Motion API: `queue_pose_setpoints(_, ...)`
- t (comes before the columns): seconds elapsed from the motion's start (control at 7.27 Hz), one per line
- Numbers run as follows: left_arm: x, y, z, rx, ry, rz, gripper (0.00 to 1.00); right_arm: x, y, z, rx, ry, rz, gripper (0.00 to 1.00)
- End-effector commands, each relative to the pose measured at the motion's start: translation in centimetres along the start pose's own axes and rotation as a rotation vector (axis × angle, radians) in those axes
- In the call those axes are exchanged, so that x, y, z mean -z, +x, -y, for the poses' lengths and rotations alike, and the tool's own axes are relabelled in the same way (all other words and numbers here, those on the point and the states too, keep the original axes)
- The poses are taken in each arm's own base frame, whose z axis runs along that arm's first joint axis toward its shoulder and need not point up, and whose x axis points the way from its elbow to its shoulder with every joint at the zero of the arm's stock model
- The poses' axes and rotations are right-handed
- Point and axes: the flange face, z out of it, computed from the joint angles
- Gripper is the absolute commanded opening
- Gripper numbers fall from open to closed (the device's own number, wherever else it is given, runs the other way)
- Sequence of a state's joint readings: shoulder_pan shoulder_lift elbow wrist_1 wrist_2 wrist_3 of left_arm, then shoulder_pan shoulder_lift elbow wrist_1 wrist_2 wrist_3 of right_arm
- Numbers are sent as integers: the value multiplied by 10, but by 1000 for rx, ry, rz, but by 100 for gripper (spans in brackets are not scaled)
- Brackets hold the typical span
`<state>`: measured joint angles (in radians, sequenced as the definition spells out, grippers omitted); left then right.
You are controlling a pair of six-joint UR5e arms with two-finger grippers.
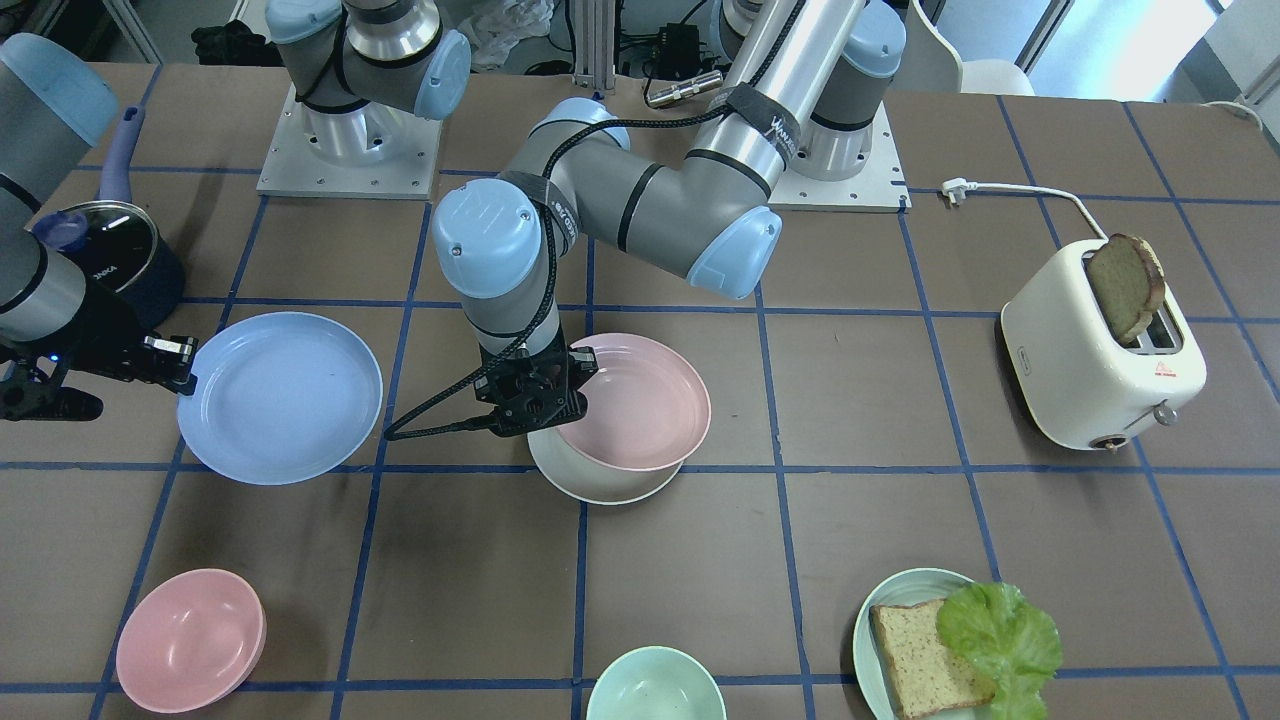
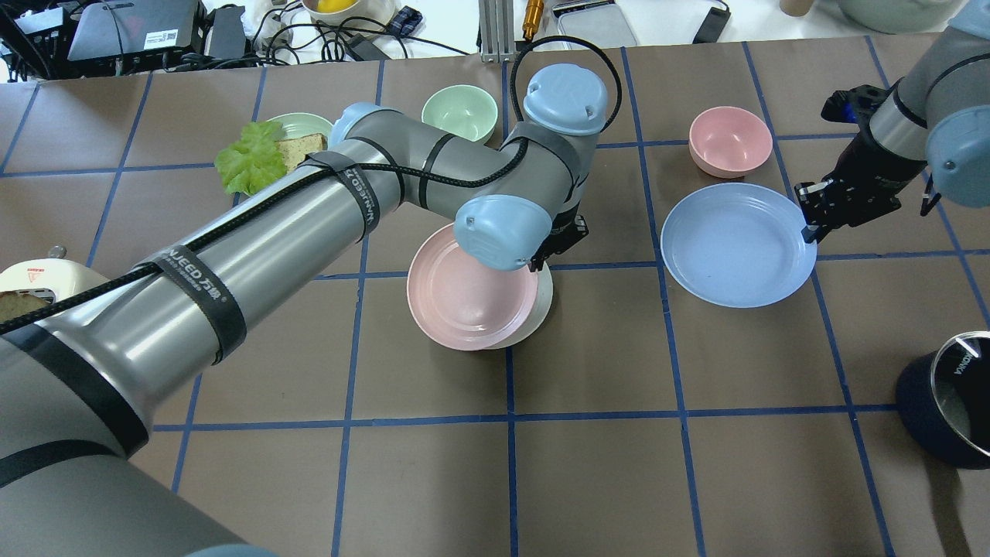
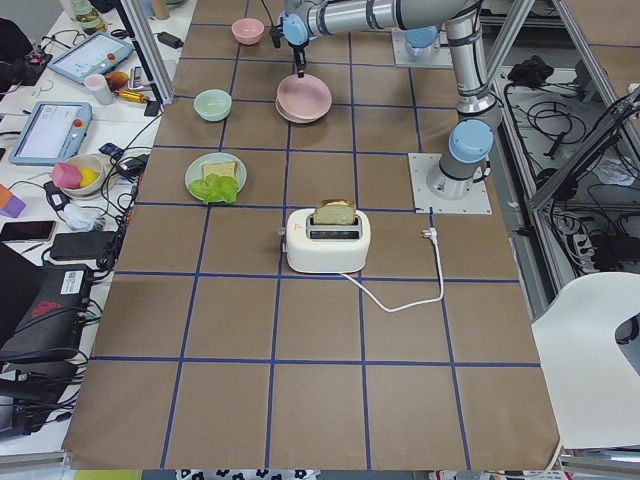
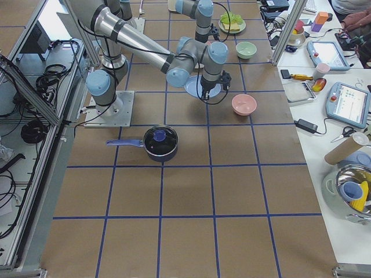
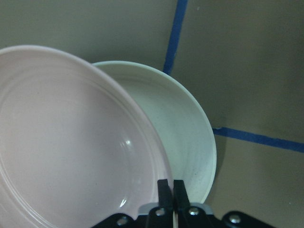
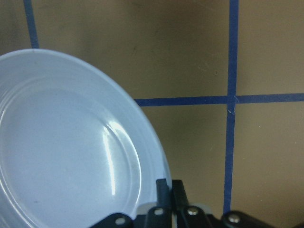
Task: Stack three plates with pink and blue
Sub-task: 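Lift the pink plate with the left gripper and set it onto the cream plate, then release the pink plate with the left gripper while the right carries the blue plate over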
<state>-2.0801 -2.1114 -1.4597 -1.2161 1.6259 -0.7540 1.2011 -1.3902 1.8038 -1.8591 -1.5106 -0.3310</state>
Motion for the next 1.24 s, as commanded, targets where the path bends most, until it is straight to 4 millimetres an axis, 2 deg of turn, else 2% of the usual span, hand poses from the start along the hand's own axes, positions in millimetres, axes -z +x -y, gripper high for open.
queue_pose_setpoints(0.0,-13,9,-1,2,-24,-6,0,0,0,0,-1,1,1,0)
queue_pose_setpoints(0.28,-13,11,1,3,-21,-9,0,5,-3,3,-3,15,9,0)
queue_pose_setpoints(0.41,-10,10,1,-8,-15,-11,99,6,-3,2,-11,17,13,0)
queue_pose_setpoints(0.55,-1,3,9,-16,-7,-25,100,4,-4,2,-31,15,15,0)
queue_pose_setpoints(0.83,23,-26,38,-33,15,-48,100,3,-40,1,-33,15,4,0)
queue_pose_setpoints(0.96,48,-43,53,-69,25,-66,100,1,-61,0,-88,10,5,0)
queue_pose_setpoints(1.1,76,-73,64,-101,-23,-55,100,-4,-88,-7,-71,4,-1,0)
